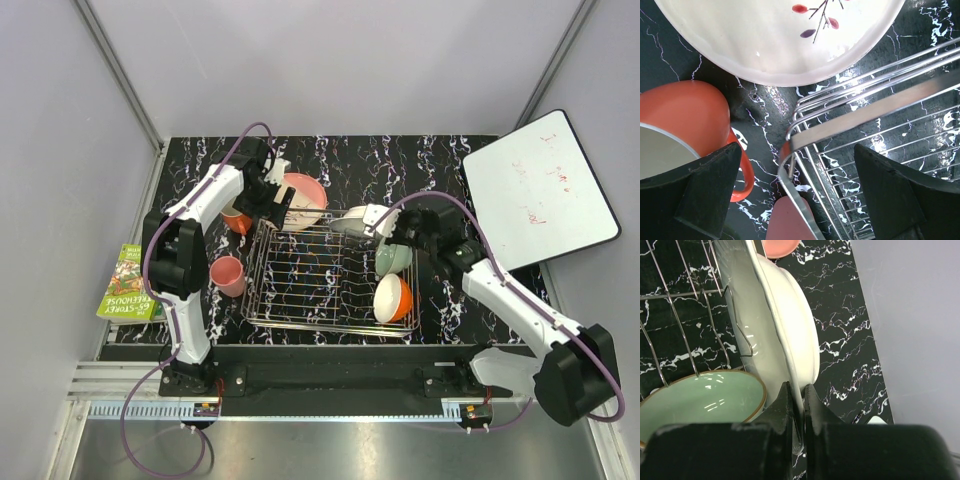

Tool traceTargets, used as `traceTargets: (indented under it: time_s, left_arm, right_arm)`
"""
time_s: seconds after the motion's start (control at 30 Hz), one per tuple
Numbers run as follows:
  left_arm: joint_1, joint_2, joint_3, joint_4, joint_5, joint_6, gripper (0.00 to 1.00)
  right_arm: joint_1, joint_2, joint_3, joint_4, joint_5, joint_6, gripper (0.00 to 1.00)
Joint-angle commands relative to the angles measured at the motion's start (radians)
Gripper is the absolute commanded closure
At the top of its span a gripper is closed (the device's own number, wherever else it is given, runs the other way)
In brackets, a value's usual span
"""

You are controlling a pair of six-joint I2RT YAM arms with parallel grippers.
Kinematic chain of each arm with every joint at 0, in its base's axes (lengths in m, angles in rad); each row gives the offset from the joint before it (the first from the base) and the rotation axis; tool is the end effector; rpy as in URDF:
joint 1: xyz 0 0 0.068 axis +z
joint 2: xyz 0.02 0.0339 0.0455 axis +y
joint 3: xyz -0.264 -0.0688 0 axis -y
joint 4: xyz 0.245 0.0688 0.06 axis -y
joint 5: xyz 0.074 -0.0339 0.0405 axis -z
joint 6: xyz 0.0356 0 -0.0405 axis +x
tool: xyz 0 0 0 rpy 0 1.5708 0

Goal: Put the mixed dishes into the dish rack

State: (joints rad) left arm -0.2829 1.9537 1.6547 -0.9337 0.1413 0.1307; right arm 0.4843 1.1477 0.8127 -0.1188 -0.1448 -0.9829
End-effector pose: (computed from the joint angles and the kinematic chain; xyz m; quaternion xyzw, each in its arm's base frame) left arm 0.3891 -0.1183 0.2405 0.2135 0.9599 -0.0821 0.1620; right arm 0.2285 0.1260 0.2825 -0.5948 0.6026 -0.0710 0.5273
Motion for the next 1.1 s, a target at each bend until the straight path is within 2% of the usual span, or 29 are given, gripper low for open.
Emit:
traceTargets:
  time_s: [0.0,0.13,0.23,0.3,0.4,0.43,0.47,0.5,0.53,1.07]
  left_arm:
    - [-0.004,-0.015,0.016,0.007,-0.016,0.006,0.01]
    - [-0.004,-0.012,0.014,0.007,-0.016,0.01,0.01]
    - [-0.002,-0.009,0.017,0.009,-0.022,0.017,0.01]
    - [-0.002,-0.004,0.02,0.009,-0.022,0.017,0.01]
    - [-0.002,0.007,0.033,0.004,-0.014,0.009,0.01]
    - [-0.002,0.008,0.042,0.003,-0.011,0.009,0.01]
    - [-0.002,0.011,0.045,0.001,-0.006,0.004,0.02]
    - [-0.002,0.011,0.045,-0.002,-0.005,0.003,0.02]
    - [-0.004,0.008,0.045,-0.004,-0.002,0.004,0.01]
    - [-0.004,0.007,0.039,-0.007,-0.009,0.014,0.02]
  right_arm:
    - [0.017,0.056,0.075,-0.008,-0.05,0.075,0.9]
    - [0.033,0.064,0.091,-0.018,-0.029,0.072,0.81]
    - [0.037,0.025,0.077,-0.016,-0.009,0.063,0.7]
    - [0.037,0.004,0.068,-0.018,-0.004,0.058,0.59]
    - [0.037,-0.008,0.078,-0.018,-0.001,0.059,0.57]
    - [0.037,0.001,0.086,-0.021,-0.004,0.067,0.52]
    - [0.039,0.009,0.092,-0.021,-0.007,0.072,0.45]
    - [0.04,0.015,0.111,-0.022,-0.009,0.073,0.32]
    - [0.042,0.032,0.12,-0.025,-0.013,0.076,0.01]
    - [0.115,0.193,0.287,-0.024,-0.048,0.135,0.0]
